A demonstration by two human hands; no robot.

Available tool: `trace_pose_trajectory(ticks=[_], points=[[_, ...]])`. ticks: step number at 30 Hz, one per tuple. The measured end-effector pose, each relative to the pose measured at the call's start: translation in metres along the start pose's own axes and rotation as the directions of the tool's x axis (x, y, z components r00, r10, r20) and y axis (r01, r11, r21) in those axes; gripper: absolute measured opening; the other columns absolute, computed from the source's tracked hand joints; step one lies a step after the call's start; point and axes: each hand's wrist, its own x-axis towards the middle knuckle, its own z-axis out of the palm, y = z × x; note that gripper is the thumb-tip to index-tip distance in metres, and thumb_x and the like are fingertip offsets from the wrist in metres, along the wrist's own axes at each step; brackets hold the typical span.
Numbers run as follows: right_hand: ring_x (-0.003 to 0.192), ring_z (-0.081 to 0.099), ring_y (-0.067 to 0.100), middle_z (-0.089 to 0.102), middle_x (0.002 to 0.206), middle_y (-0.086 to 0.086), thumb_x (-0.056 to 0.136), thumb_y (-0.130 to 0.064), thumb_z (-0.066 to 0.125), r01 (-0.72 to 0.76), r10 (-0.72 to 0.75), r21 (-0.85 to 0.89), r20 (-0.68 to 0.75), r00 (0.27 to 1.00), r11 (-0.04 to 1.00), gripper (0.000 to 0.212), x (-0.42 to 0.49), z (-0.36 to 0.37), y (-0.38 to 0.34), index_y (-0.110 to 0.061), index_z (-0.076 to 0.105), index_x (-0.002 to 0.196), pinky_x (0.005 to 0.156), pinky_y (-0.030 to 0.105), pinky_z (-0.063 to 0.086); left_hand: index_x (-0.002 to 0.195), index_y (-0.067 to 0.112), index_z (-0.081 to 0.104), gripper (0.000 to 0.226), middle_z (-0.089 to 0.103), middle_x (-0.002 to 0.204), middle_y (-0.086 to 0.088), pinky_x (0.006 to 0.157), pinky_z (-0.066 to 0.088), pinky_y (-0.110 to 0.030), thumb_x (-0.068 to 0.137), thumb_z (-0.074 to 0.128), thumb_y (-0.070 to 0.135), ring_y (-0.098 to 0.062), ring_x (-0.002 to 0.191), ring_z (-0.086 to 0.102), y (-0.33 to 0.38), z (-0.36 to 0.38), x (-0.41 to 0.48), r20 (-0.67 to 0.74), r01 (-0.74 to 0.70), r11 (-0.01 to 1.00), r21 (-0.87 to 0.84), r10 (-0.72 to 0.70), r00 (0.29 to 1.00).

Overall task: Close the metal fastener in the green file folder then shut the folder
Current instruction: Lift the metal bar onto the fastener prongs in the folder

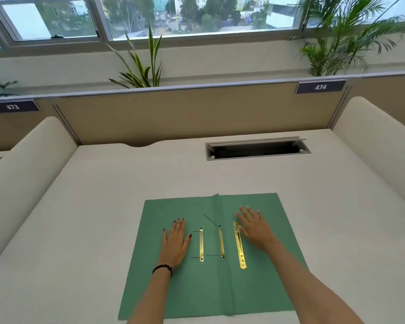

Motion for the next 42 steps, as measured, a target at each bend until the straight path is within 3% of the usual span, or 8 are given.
trace_pose_trajectory(ticks=[3,7,13,26,30,38,42], points=[[0.147,0.001,0.023,0.001,0.160,0.003,0.102,-0.034,0.023,-0.038,0.037,0.044,0.027,0.999,0.998,0.049,-0.005,0.011,-0.002,-0.018,0.016,0.147,0.120,0.046,0.005,0.153,0.019,-0.006,0.068,-0.009,0.163,0.001,0.120,-0.010,-0.047,0.100,0.025,0.049,-0.017,0.152,-0.008,0.003,0.009,-0.003,0.003,0.014,0.996,0.086,-0.014,1.000],[0.147,0.001,0.021,0.001,0.160,0.002,0.102,-0.032,0.024,-0.088,0.087,0.161,0.014,0.996,0.983,0.050,-0.010,0.024,-0.004,-0.020,0.008,0.148,0.120,0.042,0.004,0.153,0.023,-0.005,0.072,-0.013,0.162,0.000,0.119,-0.013,-0.048,0.097,0.024,0.057,-0.019,0.151,-0.011,0.007,0.015,-0.004,0.007,0.030,0.990,0.136,-0.031,0.999],[0.147,0.006,0.015,0.011,0.159,-0.001,0.102,-0.027,0.028,-0.167,0.221,0.327,-0.134,0.966,0.930,0.048,-0.022,0.045,-0.014,-0.021,0.014,0.147,0.120,0.037,0.002,0.153,0.025,-0.005,0.066,-0.010,0.163,0.000,0.118,-0.013,-0.047,0.099,0.021,0.052,-0.018,0.151,-0.009,0.019,0.027,-0.009,-0.062,0.079,0.989,0.121,-0.072,0.996],[0.145,0.016,0.015,0.024,0.156,0.000,0.099,-0.020,0.036,-0.167,0.264,0.371,-0.229,0.937,0.914,0.047,-0.011,0.048,-0.005,-0.018,0.025,0.145,0.120,0.037,0.008,0.153,0.027,0.002,0.061,-0.004,0.163,0.005,0.117,-0.017,-0.039,0.100,0.025,0.047,-0.011,0.148,-0.012,0.024,0.031,0.007,-0.133,0.061,0.995,0.077,-0.050,0.990],[0.145,0.019,0.016,0.027,0.155,0.001,0.099,-0.019,0.038,-0.177,0.286,0.390,-0.242,0.927,0.904,0.047,-0.006,0.047,-0.001,-0.016,0.028,0.144,0.120,0.037,0.009,0.153,0.026,0.006,0.061,-0.001,0.163,0.005,0.117,-0.015,-0.039,0.100,0.027,0.046,-0.013,0.151,-0.005,0.027,0.029,0.020,-0.132,0.039,0.997,0.068,-0.030,0.991],[0.145,0.016,0.015,0.024,0.156,0.001,0.100,-0.022,0.036,-0.177,0.279,0.382,-0.231,0.932,0.907,0.046,0.008,0.039,0.009,-0.017,0.027,0.145,0.120,0.036,0.006,0.153,0.027,0.006,0.060,-0.001,0.163,0.004,0.117,-0.015,-0.040,0.100,0.027,0.045,-0.015,0.152,-0.004,0.032,0.026,0.035,-0.136,0.039,0.998,0.056,-0.031,0.990],[0.145,0.016,0.014,0.024,0.156,0.000,0.100,-0.026,0.036,-0.121,0.246,0.460,-0.221,0.944,0.880,0.047,0.009,0.034,0.008,-0.018,0.025,0.145,0.121,0.039,0.007,0.153,0.027,0.005,0.060,0.000,0.164,0.003,0.117,-0.014,-0.040,0.101,0.026,0.045,-0.015,0.152,-0.002,0.033,0.027,0.035,-0.148,0.058,0.995,0.081,-0.046,0.988]])
